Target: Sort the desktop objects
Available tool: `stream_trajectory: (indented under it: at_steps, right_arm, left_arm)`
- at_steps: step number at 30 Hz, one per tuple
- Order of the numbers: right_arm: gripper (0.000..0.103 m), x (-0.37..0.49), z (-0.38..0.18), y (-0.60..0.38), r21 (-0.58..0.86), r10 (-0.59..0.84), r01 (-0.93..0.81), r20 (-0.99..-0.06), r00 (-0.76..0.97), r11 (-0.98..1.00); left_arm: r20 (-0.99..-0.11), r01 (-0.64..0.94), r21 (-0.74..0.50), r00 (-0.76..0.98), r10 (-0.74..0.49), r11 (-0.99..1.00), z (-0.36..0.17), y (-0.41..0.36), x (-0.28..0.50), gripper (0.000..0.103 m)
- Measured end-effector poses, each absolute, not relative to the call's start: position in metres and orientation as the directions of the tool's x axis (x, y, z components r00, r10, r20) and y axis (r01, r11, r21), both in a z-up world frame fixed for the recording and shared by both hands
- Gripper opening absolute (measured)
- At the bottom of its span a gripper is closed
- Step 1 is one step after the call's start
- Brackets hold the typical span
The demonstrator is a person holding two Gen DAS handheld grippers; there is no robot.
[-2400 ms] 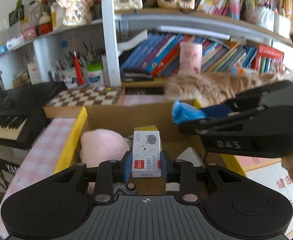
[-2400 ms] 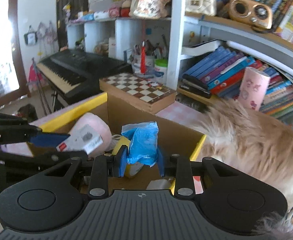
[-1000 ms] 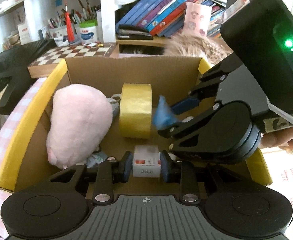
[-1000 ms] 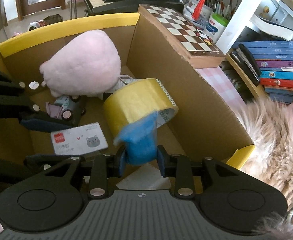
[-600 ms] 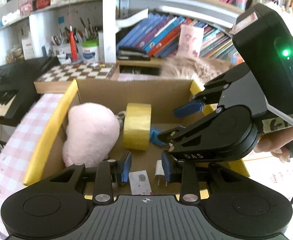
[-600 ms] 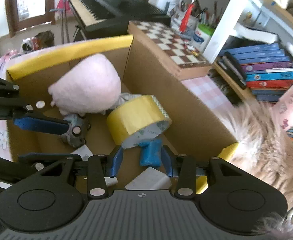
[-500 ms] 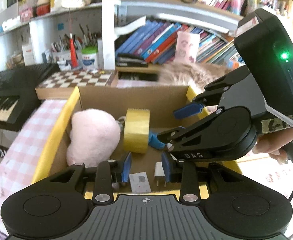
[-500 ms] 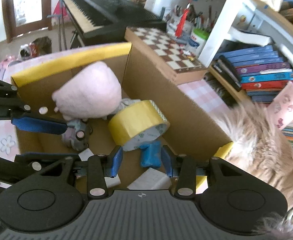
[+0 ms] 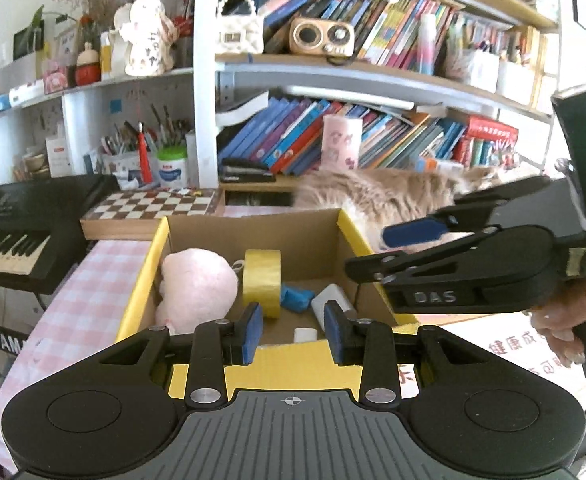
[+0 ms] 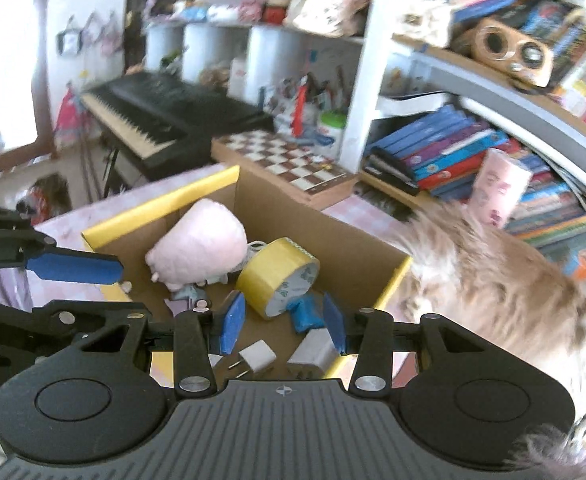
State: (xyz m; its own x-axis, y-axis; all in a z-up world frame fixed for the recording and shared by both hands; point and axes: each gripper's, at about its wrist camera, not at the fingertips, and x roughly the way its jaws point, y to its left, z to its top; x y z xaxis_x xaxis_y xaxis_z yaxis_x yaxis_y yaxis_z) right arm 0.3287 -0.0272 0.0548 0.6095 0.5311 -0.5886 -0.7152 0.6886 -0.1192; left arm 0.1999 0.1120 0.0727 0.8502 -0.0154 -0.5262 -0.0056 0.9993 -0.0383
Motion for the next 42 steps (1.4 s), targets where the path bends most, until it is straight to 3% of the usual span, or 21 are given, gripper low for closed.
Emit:
stream_trajectory:
  at_steps: [10, 12, 18, 30, 42]
  right_arm:
    - [0.042, 0.267, 0.054, -0.073, -0.031, 0.459, -0.554, -0.522, 0.719, 0.832]
    - [0.043, 0.253, 0.050, -0.080, -0.013, 0.438, -0.519, -0.519, 0.734, 0.855]
    - [0.049, 0.215, 0.032, -0.097, 0.075, 0.385, -0.413, -0.540, 0.748, 0.907]
    - [0.052, 0.145, -0.007, -0.109, 0.082, 0.266, -0.271, -0.587, 0.765, 0.959]
    - [0.072, 0.097, -0.020, -0.124, 0.029, 0.123, -0.131, -0.583, 0.803, 0.991]
  left_arm:
    - [-0.515, 0.026, -0.025, 0.856, -0.035, 0.999, 0.073, 0.111, 0.155, 0.035]
    - [-0.515, 0.018, -0.029, 0.857, -0.030, 0.999, 0.071, 0.113, 0.146, 0.042]
    - [-0.513, 0.008, -0.010, 0.858, -0.012, 1.000, 0.065, 0.110, 0.120, 0.050]
    - [-0.528, -0.043, 0.018, 0.848, 0.046, 0.999, 0.040, 0.099, 0.072, 0.071]
    - [-0.508, -0.046, 0.064, 0.858, 0.072, 0.997, 0.026, 0.077, 0.051, 0.091]
